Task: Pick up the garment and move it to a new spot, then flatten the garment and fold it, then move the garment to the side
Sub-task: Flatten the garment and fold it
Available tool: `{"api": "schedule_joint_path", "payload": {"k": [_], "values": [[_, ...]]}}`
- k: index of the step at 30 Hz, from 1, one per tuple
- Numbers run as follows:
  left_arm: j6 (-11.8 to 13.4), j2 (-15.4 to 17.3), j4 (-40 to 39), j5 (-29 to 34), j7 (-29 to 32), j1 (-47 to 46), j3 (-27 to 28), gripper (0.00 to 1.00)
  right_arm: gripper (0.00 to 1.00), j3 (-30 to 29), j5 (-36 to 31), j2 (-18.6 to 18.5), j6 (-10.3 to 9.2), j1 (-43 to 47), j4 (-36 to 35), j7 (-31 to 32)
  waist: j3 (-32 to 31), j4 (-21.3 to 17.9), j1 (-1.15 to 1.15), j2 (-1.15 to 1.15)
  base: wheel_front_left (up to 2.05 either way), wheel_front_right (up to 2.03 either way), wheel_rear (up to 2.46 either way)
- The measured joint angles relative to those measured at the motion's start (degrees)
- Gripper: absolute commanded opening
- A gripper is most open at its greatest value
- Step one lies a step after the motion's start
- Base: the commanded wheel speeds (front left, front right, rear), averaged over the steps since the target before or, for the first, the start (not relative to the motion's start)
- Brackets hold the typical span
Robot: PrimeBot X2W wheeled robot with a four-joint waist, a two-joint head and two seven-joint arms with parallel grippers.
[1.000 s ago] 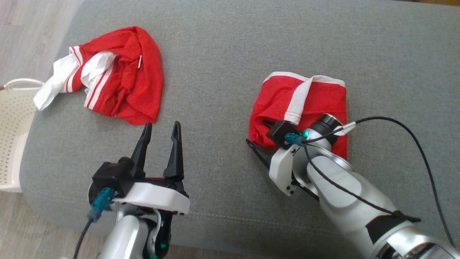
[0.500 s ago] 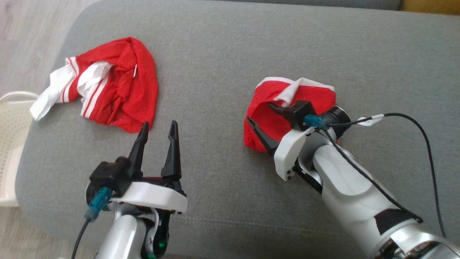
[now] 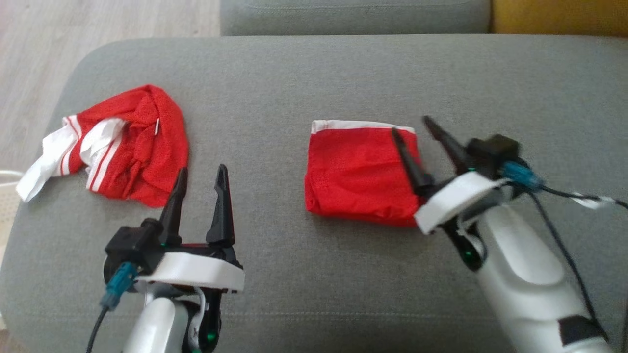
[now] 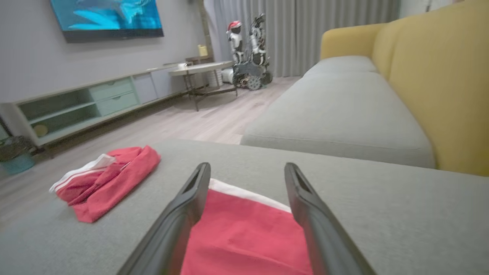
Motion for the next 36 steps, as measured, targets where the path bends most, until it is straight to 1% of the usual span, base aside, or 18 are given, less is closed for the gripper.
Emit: {"api": "schedule_joint_path", "payload": {"k": [3,5,8,14,17,22,36], "values": [[0.0,0.0,-0.76,0.0,0.0,-0.01,0.2,1.0,1.0,-5.84,-1.96,-0.09,0.0,3.49,-3.7,-0.63,-0.24,-0.81,0.0,0.0,0.0,0.0,0.0],[0.0,0.01,-0.85,0.01,0.0,0.02,0.21,1.0,1.0,-9.43,-4.67,-0.03,0.0,6.14,-6.05,-1.12,-0.32,-1.27,0.0,0.0,0.0,0.0,0.0],[-0.02,0.0,-0.81,0.21,0.0,0.12,0.12,1.0,1.0,-14.4,-8.44,1.05,0.0,10.48,-9.62,-1.63,-0.46,-1.72,0.0,0.0,0.0,0.0,0.0],[-0.08,0.01,-0.37,0.42,0.0,1.91,-0.34,1.0,1.0,-20.9,-13.65,3.99,0.0,18.32,-15.25,-2.14,-0.49,-2.14,0.0,0.0,0.0,0.0,0.0],[-0.53,0.01,0.24,0.59,0.01,2.59,-0.79,1.0,1.0,-22.57,-15.39,4.8,0.0,20.65,-17.2,-2.38,-0.45,-2.21,0.0,0.0,0.0,0.0,0.0],[-0.56,0.02,0.81,1.52,0.01,3.08,-1.18,1.0,1.0,-25.26,-16.41,5.47,0.0,22.86,-19.11,-2.81,-0.49,-2.24,0.0,0.0,0.0,0.0,0.0],[-0.56,0.02,0.76,2.54,0.01,3.52,-1.25,1.0,1.0,-26.17,-16.77,6.21,0.0,23.84,-20.29,-2.9,-0.06,-2.43,0.0,0.0,0.0,0.0,0.0]]}}
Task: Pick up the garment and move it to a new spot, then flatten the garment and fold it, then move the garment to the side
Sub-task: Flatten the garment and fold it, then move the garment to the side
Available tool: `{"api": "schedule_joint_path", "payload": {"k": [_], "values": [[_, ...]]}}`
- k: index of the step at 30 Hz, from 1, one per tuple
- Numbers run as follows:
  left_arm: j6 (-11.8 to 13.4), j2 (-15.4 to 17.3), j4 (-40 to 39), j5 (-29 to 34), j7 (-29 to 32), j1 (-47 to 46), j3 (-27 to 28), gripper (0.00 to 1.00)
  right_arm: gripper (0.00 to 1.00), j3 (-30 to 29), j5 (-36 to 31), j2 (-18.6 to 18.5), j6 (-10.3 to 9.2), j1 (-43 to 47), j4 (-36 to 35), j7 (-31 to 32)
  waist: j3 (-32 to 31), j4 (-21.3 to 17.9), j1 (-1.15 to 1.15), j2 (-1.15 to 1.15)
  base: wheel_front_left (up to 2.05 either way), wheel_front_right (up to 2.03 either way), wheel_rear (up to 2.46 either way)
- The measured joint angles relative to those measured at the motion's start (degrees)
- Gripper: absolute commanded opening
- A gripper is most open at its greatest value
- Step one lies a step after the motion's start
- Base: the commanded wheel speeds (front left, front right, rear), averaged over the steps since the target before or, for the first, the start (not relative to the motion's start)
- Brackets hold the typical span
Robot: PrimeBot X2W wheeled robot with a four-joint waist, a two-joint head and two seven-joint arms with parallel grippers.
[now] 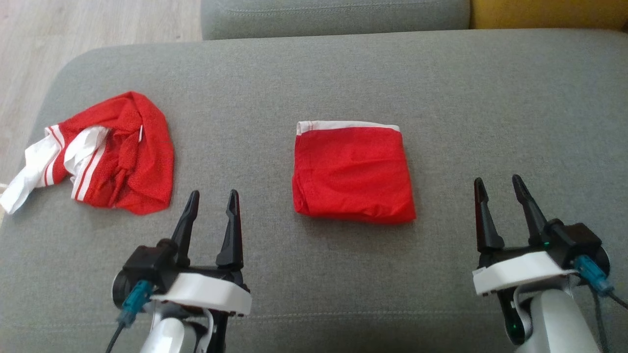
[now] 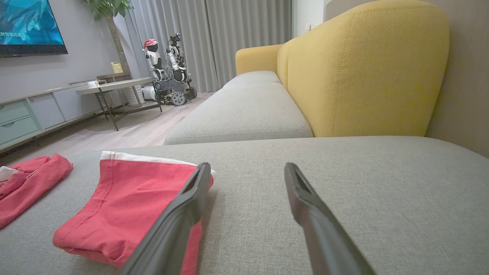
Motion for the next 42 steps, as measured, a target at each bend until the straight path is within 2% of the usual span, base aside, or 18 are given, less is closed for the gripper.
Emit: {"api": "schedule_joint_path", "payload": {"k": [20,26,38,42], "values": [[0.0,0.0,-0.13,0.0,0.0,-0.26,-0.26,1.0,1.0,0.09,1.58,0.01,0.0,-0.49,0.15,-0.14,2.27,0.49,0.0,0.0,0.0,0.0,0.0],[-0.03,0.0,-0.16,0.0,-0.01,-1.97,-0.73,1.0,1.0,1.53,6.02,0.01,0.0,-3.99,2.38,2.27,4.45,1.16,0.0,0.0,0.0,0.0,0.0],[-0.53,-0.01,-0.22,-0.01,-0.01,-5.84,-2.19,1.0,1.0,6.79,18.4,-0.13,0.0,-14.51,10.65,12.12,10.4,3.51,0.0,0.0,0.0,0.0,0.0],[-0.52,-0.02,-0.23,-0.03,-0.01,-6.98,-2.5,1.0,1.0,7.95,19.78,-0.49,0.0,-16.83,13.78,13.59,11.54,4.62,0.0,0.0,0.0,0.0,0.0]]}}
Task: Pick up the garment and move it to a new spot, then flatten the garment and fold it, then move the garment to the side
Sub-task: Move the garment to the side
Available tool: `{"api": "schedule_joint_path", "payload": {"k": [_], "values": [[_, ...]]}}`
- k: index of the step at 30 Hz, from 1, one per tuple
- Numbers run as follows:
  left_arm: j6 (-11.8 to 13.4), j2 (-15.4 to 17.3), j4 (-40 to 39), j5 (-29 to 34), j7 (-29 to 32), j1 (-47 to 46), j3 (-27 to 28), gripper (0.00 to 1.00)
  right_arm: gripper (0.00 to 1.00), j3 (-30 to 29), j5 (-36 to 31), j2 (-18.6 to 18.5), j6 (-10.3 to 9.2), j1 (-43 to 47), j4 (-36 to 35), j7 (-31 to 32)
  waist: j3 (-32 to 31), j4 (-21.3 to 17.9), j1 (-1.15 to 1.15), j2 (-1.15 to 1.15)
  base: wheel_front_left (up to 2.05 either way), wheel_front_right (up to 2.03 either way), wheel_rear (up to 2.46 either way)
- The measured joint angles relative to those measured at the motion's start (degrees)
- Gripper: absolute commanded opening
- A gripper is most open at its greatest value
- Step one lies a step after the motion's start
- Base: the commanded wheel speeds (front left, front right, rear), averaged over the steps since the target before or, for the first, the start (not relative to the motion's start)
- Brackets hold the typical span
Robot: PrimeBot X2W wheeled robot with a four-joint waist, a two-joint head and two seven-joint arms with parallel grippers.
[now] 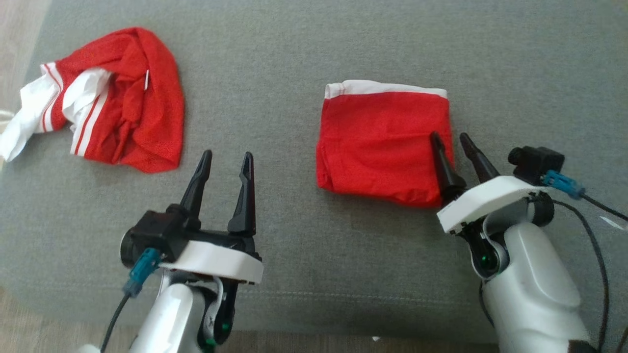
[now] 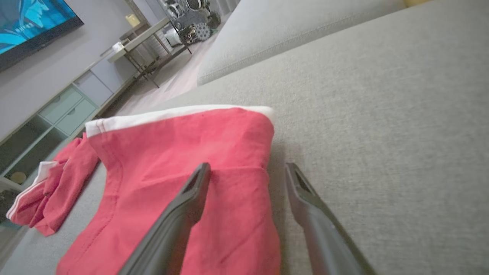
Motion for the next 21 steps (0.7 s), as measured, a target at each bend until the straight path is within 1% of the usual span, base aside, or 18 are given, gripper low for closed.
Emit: {"api": "schedule_joint_path", "payload": {"k": [7,8,9,14,17,18,21], "values": [[0.13,0.0,-0.32,-0.24,0.0,-0.82,-0.38,1.0,1.0,1.78,0.8,-1.22,0.0,-3.3,4.54,1.45,2.25,1.58,0.01,0.0,0.0,0.0,0.0],[0.13,-0.01,-0.31,-0.32,0.0,-1.15,-0.43,1.0,0.67,2.21,0.8,-1.46,0.0,-3.76,5.14,1.45,2.42,1.81,0.01,0.0,0.0,0.0,0.0],[0.13,-0.01,-0.34,-0.49,0.0,-1.43,-0.45,1.0,0.0,2.86,0.76,-1.7,0.0,-4.17,5.63,1.42,2.53,1.99,0.0,0.0,0.0,0.0,0.0],[0.14,-0.01,-0.42,-0.55,0.0,-1.68,-0.54,1.0,0.0,5.33,-0.9,-3.6,0.0,-5.9,7.38,0.6,2.97,2.14,0.0,0.0,0.0,0.0,0.0],[0.13,-0.01,-0.45,-0.55,0.0,-1.83,-0.48,1.0,0.0,7.2,-2.8,-5.03,0.0,-7.2,7.69,-0.21,2.97,1.65,0.0,0.0,0.0,0.0,0.0],[0.13,-0.01,-0.45,-0.55,0.0,-1.83,-0.48,1.0,0.0,7.2,-2.8,-5.03,0.0,-7.2,7.69,-0.21,2.97,1.65,0.0,0.0,0.0,0.0,0.0],[0.08,-0.01,-0.63,-0.49,0.0,-2.07,-0.3,1.0,0.0,8.9,-3.78,-6.64,0.0,-8.92,7.83,-0.71,2.91,0.76,0.0,0.0,0.0,0.0,0.0]]}}
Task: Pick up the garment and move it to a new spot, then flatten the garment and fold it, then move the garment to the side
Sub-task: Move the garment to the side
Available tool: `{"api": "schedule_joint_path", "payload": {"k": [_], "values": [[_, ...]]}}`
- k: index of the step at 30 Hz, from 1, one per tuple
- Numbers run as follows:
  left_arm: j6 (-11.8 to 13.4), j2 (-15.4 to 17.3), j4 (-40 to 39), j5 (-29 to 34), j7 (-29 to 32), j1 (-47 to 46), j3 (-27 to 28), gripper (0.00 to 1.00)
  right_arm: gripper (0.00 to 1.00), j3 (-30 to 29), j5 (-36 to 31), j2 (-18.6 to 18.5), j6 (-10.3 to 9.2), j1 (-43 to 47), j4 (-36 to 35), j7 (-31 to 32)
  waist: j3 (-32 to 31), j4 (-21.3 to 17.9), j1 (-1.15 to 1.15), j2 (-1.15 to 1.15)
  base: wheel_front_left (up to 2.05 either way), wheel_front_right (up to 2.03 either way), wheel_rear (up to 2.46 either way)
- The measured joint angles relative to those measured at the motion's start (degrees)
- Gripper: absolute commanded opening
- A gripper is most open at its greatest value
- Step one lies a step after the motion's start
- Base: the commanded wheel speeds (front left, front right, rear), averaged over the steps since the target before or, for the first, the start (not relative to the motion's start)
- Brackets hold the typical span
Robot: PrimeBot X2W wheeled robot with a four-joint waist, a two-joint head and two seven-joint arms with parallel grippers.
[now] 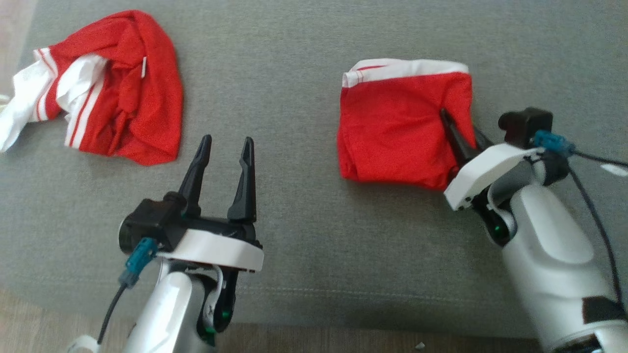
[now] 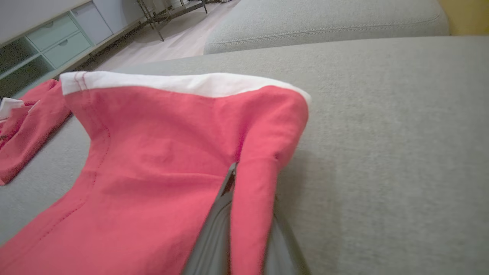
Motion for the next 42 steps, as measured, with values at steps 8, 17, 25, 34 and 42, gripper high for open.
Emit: {"api": "schedule_joint_path", "payload": {"k": [8,17,25,34,42], "values": [[-1.33,-0.01,-1.1,1.48,0.0,-3.8,0.76,1.0,0.0,5.01,-0.58,-7.36,0.0,-5.59,-1.16,0.09,1.9,-3.49,0.0,0.0,0.0,0.0,0.0],[-4.49,-0.08,-1.29,4.59,-0.02,-9.65,2.1,1.0,0.0,6.53,2.16,-15.5,0.0,-12.91,-3.0,0.43,6.42,-8.67,0.0,0.0,0.0,0.0,0.0],[-6.64,-0.13,-1.27,6.91,-0.41,-15.76,2.66,1.0,0.0,4.7,5.66,-18.7,0.0,-15.94,-2.47,-0.01,11.03,-12.94,0.01,0.0,0.0,0.0,0.0],[-7.66,-0.14,-1.44,8.4,-0.41,-16.95,4.1,1.0,0.0,-1.45,5.21,-19.8,0.0,-18.17,0.78,-2.58,14.82,-16.55,0.0,0.0,0.0,0.0,0.0],[-8.43,-0.14,-1.45,9.09,-0.41,-16.96,4.85,1.0,0.0,-4.72,1.53,-18.2,0.0,-19.71,2.63,-3.23,16.06,-17.35,0.0,0.0,0.0,0.0,0.0]]}}
